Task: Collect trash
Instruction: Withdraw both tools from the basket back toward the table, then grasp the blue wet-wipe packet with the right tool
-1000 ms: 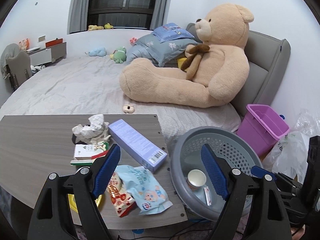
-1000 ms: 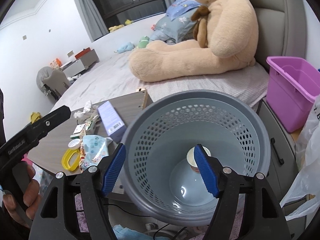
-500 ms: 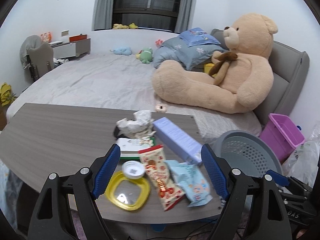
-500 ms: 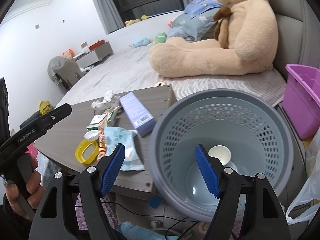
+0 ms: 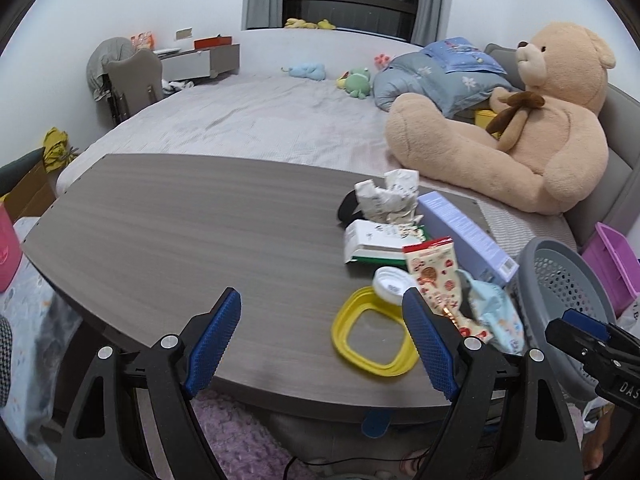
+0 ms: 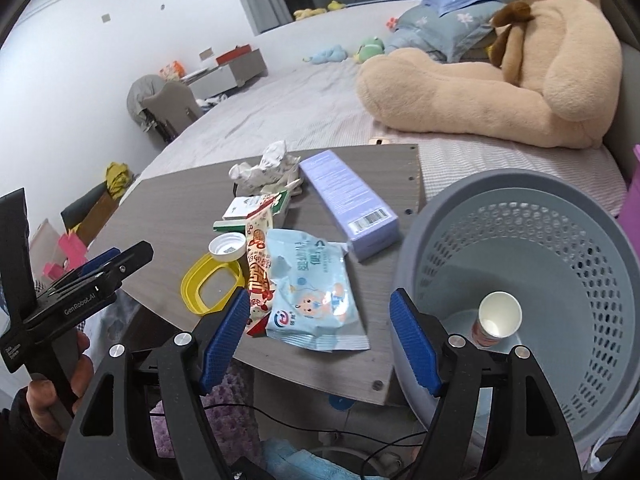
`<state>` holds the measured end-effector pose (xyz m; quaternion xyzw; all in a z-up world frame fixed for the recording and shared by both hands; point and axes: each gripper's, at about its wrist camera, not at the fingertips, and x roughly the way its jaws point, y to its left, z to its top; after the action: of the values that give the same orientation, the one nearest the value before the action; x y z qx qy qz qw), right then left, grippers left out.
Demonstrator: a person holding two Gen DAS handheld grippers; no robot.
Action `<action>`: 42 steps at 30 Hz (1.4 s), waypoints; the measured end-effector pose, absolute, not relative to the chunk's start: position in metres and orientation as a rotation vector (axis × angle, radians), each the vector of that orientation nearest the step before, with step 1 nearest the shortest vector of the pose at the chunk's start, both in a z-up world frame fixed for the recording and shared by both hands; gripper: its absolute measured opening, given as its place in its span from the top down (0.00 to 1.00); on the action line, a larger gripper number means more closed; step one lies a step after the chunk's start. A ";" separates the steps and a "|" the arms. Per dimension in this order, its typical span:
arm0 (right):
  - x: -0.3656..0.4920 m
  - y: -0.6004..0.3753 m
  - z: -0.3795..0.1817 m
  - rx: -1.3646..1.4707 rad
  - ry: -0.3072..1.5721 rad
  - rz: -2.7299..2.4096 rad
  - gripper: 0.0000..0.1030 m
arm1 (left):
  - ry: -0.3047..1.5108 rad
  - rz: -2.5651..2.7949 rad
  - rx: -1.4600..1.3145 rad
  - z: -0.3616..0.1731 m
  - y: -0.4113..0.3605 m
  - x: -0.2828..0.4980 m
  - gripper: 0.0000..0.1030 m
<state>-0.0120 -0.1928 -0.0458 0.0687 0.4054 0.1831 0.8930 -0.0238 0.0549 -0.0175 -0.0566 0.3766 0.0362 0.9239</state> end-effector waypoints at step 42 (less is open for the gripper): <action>0.022 -0.167 -0.068 0.117 0.944 0.393 0.46 | 0.873 0.026 -0.143 -0.048 0.055 -0.009 0.23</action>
<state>0.0223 -0.1668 -0.0682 0.0562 0.4512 0.1880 0.8706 -0.0095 0.0555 -0.0476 -0.0692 0.4225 0.0124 0.9036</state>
